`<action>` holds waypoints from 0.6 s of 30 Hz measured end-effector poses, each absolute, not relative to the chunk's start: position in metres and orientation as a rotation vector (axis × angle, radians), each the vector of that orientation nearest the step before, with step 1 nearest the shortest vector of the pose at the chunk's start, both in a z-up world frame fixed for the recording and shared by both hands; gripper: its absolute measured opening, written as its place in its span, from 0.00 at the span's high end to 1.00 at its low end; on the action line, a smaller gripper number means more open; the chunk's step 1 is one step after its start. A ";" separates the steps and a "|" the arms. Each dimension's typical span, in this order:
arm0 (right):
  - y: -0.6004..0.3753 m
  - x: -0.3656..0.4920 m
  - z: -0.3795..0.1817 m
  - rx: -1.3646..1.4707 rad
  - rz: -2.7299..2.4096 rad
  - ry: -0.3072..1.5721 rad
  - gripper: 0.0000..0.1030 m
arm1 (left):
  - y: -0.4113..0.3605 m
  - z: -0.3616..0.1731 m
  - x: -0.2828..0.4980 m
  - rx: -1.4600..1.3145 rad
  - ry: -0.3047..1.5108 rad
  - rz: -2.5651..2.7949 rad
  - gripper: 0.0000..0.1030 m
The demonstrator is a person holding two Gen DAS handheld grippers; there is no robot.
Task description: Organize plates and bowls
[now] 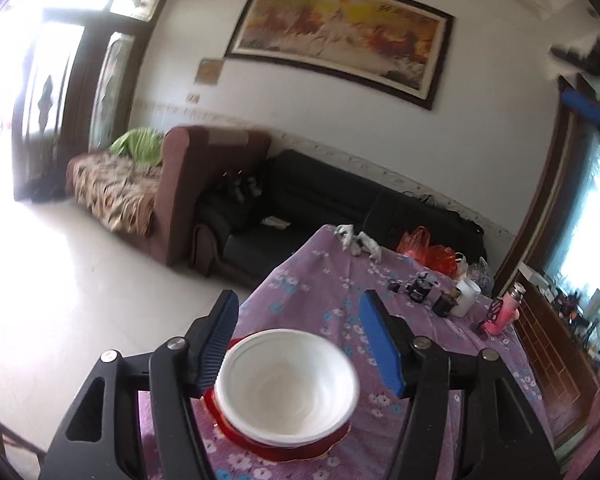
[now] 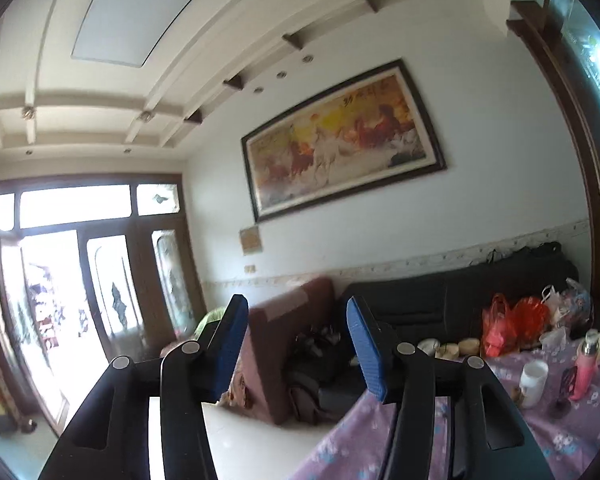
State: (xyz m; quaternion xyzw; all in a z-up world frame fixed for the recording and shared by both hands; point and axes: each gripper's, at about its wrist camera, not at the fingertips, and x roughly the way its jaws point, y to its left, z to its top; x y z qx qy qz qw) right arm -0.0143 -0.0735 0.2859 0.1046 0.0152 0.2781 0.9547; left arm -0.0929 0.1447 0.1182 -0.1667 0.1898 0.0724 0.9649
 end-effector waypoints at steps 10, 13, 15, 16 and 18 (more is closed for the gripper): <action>-0.140 -0.011 0.146 0.241 0.526 0.309 0.46 | 0.061 0.116 -0.064 -0.211 0.466 -0.024 0.25; -0.166 -0.010 0.120 0.247 0.502 0.342 0.45 | 0.027 0.115 -0.058 -0.151 0.489 -0.081 0.23; -0.187 -0.007 0.108 0.254 0.474 0.355 0.44 | 0.005 0.112 -0.053 -0.106 0.505 -0.113 0.20; -0.197 -0.008 0.102 0.260 0.454 0.355 0.43 | -0.006 0.111 -0.052 -0.085 0.508 -0.132 0.19; -0.219 -0.010 0.090 0.275 0.411 0.351 0.43 | -0.028 0.107 -0.051 -0.034 0.516 -0.154 0.15</action>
